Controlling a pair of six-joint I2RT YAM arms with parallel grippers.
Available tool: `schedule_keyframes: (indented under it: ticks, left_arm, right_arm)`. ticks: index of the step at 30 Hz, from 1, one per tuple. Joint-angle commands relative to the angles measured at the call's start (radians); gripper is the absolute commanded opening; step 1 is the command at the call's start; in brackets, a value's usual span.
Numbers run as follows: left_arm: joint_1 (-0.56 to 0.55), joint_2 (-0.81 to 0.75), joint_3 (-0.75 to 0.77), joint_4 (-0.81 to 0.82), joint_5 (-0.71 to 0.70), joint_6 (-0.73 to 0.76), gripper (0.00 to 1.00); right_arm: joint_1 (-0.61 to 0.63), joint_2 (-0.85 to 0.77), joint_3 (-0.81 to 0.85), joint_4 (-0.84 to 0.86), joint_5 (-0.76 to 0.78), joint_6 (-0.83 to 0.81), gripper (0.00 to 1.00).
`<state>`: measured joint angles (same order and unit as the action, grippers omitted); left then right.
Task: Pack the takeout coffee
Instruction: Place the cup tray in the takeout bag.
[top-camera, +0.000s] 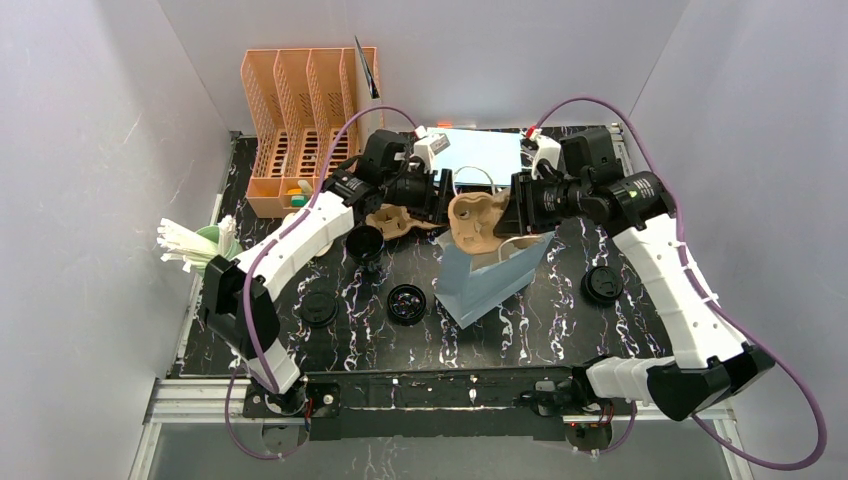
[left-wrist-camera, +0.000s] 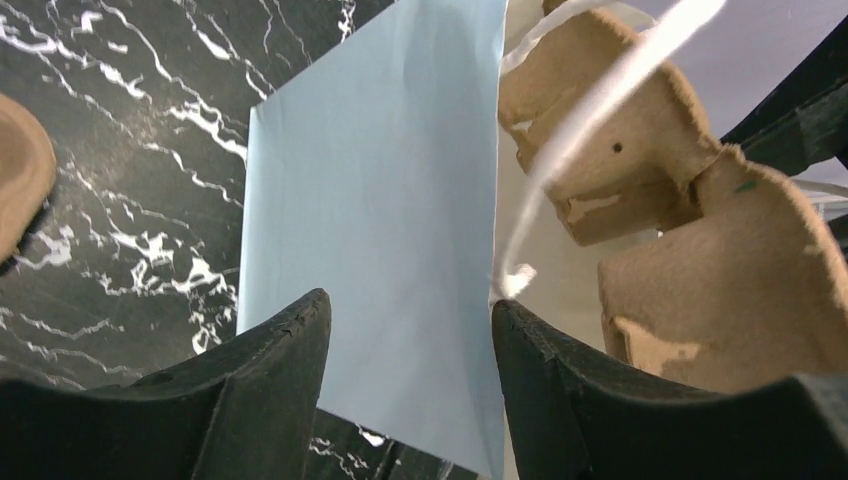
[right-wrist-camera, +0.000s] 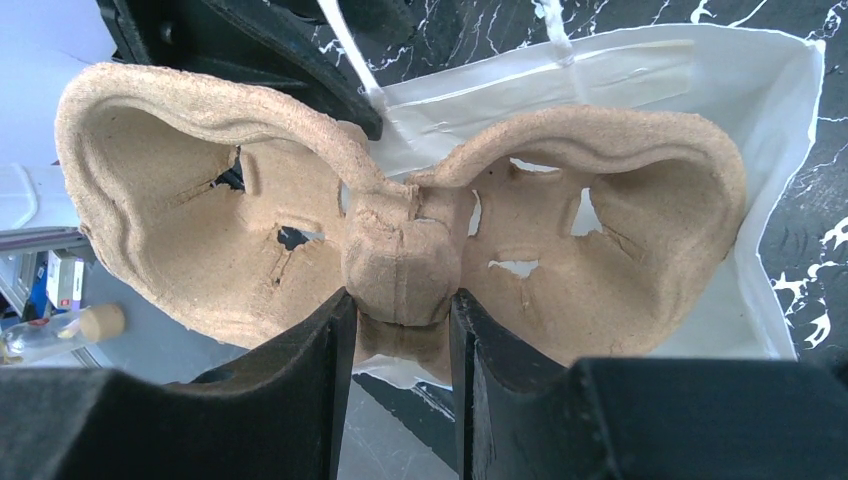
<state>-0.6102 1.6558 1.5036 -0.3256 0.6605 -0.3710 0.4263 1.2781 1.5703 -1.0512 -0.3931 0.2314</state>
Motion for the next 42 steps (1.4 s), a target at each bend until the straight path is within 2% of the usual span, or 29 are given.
schedule_keyframes:
  ticks: [1, 9, 14, 18, 21, 26, 34, 42]
  left_arm:
    - [-0.003, -0.103, -0.045, -0.061, -0.019, -0.009, 0.58]
    - [-0.005, -0.12, -0.013, -0.178, -0.042, 0.062, 0.56]
    - [-0.007, -0.086, 0.044, -0.298, -0.093, 0.132, 0.48]
    - [-0.024, -0.063, 0.041, -0.331, -0.12, 0.144, 0.5]
    - [-0.05, -0.054, 0.046, -0.35, -0.167, 0.149, 0.53]
    - [-0.08, -0.03, 0.134, -0.457, -0.3, 0.201, 0.44]
    - [-0.108, -0.004, 0.214, -0.548, -0.429, 0.251, 0.44]
    - [-0.137, 0.033, 0.287, -0.588, -0.495, 0.311, 0.42]
  right_arm:
    - [-0.003, -0.05, -0.037, 0.073, -0.033, -0.005, 0.21]
    - [-0.003, -0.054, -0.031, 0.065, -0.022, -0.012, 0.21]
    - [-0.004, -0.034, -0.007, 0.018, -0.006, -0.044, 0.21]
    - [-0.004, -0.026, 0.007, 0.007, -0.002, -0.053, 0.21]
    - [-0.004, -0.016, 0.024, -0.003, -0.002, -0.057, 0.22]
    - [-0.003, 0.004, 0.066, -0.038, 0.045, -0.064, 0.22]
    - [-0.004, 0.028, 0.089, -0.066, 0.094, -0.064, 0.23]
    - [-0.004, 0.055, 0.081, -0.084, 0.155, -0.062, 0.23]
